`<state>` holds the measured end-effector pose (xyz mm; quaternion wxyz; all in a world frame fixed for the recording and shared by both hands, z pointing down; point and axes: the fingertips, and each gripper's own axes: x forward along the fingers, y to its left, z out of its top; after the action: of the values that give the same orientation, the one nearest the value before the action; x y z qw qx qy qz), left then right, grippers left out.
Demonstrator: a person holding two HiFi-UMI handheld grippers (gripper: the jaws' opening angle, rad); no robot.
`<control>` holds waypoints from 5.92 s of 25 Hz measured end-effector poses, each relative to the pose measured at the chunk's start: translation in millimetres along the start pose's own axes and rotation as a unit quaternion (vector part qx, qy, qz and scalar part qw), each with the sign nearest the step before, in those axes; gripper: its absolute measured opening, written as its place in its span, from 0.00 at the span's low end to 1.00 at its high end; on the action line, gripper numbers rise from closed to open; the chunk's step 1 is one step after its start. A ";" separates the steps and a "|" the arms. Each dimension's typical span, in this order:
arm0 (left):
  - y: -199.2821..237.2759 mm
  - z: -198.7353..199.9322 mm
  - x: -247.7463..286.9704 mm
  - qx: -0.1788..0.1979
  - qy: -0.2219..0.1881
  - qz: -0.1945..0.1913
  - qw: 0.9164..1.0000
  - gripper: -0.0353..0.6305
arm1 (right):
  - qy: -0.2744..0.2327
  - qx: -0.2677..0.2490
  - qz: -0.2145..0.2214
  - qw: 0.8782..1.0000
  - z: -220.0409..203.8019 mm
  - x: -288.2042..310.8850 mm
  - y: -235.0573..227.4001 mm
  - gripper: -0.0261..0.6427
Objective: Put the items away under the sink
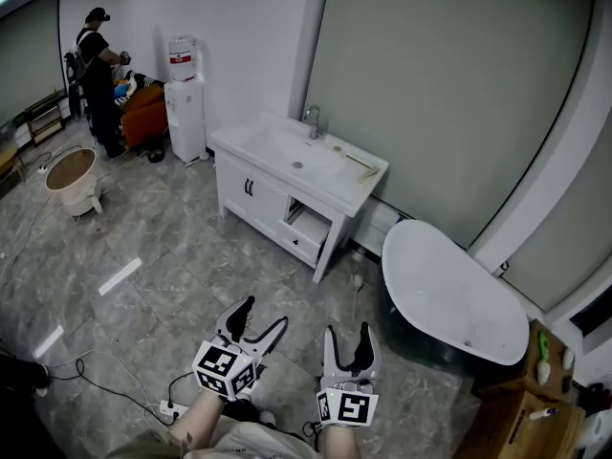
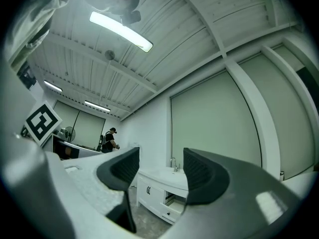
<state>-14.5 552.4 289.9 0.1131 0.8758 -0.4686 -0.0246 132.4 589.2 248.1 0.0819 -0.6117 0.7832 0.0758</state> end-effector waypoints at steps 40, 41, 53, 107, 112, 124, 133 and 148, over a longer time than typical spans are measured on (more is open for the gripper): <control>244.5 41.5 258.2 0.008 0.048 -0.040 0.998 0.55 | 0.067 -0.025 -0.058 0.996 -110.6 331.2 -32.5 0.44; 247.3 38.7 264.8 0.007 0.052 -0.040 0.998 0.55 | 0.070 -0.025 -0.060 0.995 -115.1 336.6 -37.2 0.44; 272.3 37.3 399.9 0.012 0.058 -0.012 0.998 0.55 | 0.074 -0.008 -0.056 0.996 -159.8 441.7 -143.9 0.44; 482.2 27.9 828.7 -0.011 0.174 -0.057 0.983 0.55 | 0.248 -0.033 -0.018 0.968 -385.2 908.1 -321.4 0.44; 491.8 13.6 849.2 -0.012 0.190 -0.069 0.979 0.55 | 0.298 -0.035 0.007 0.954 -436.3 946.2 -332.2 0.44; 492.7 -2.5 887.2 0.007 0.220 -0.100 0.970 0.55 | 0.411 -0.018 0.012 0.911 -568.6 1000.3 -354.7 0.44; 491.6 -15.9 894.1 0.003 0.234 -0.100 0.967 0.55 | 0.454 0.002 0.000 0.891 -622.0 1020.3 -359.6 0.44; 502.9 -29.1 895.7 0.005 0.249 -0.093 0.964 0.55 | 0.491 0.029 -0.008 0.871 -648.6 1020.5 -367.3 0.43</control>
<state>81.2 -451.9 485.8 0.2192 0.8944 -0.3422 0.1866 222.6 -606.1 648.4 -0.2948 -0.5734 0.7198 -0.2572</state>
